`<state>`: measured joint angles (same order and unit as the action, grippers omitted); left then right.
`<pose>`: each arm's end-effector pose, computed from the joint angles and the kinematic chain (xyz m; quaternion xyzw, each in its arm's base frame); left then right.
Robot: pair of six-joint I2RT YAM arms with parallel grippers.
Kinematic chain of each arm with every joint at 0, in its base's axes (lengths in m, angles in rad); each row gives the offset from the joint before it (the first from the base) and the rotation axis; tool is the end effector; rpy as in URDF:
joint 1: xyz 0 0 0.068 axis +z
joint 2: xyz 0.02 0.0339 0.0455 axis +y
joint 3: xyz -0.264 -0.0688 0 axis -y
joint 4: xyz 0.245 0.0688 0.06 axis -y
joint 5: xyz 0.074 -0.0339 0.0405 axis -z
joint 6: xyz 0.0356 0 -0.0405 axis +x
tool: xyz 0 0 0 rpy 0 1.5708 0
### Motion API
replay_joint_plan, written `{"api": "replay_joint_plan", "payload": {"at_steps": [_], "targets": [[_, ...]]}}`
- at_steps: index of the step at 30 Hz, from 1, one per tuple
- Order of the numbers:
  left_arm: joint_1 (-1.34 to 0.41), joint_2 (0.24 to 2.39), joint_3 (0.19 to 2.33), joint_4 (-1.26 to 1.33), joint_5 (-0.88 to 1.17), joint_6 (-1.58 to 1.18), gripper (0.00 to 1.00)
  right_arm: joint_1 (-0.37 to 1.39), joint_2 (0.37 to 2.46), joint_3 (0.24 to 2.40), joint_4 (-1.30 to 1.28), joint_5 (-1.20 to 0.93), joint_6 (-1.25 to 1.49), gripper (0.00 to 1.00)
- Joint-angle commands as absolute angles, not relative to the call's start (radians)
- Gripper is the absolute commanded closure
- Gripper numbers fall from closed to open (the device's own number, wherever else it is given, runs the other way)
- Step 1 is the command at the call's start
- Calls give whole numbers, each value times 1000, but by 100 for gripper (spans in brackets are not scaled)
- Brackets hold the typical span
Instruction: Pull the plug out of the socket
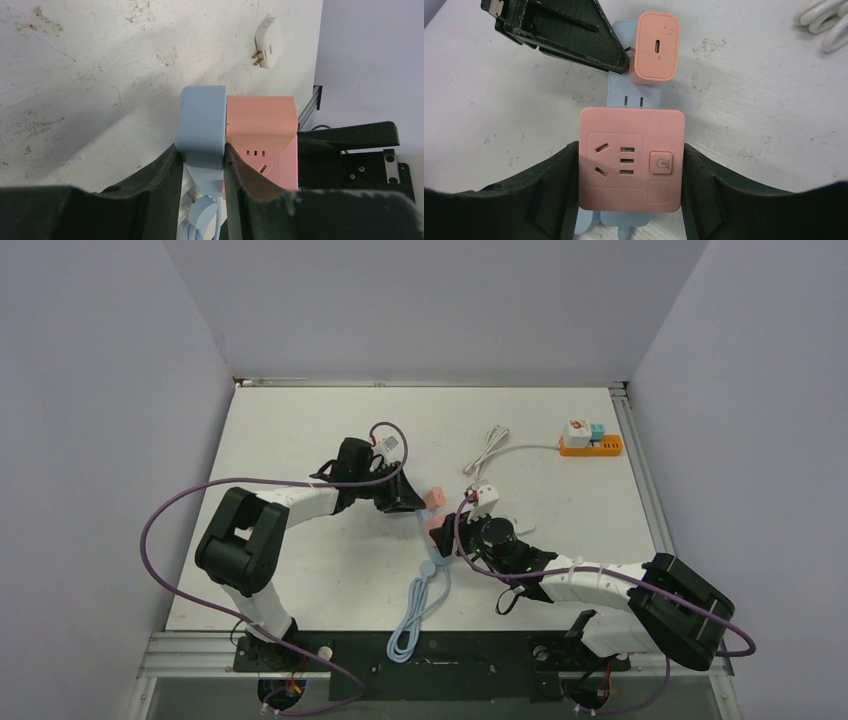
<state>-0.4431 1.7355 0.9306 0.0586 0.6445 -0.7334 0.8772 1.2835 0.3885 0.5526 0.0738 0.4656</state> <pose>0.3085 -0.1701 0.1694 -0.0001 0.8783 -0.4523 0.1551 0.1608 0.1893 0.1763 -0.1461 0.8038 0.3347 0.4697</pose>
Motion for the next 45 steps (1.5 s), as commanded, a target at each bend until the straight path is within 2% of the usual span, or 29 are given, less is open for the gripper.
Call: {"api": "replay_joint_plan", "payload": {"at_steps": [1,12,20,27,33,45], "targets": [[-456,1723,964,20,629,-666,100,928,1260,461,583,193,405,95],[-456,1727,968,10,624,-665,100,962,1267,480,550,259,387,95],[-456,1727,972,3,617,-654,100,926,1234,458,587,152,382,95],[-457,1727,973,3,619,-649,100,759,1234,419,657,-117,468,95],[-457,1726,973,2,616,-645,100,697,1269,416,698,-226,514,95],[-457,1727,976,2,608,-643,100,686,1266,408,697,-209,513,95]]}}
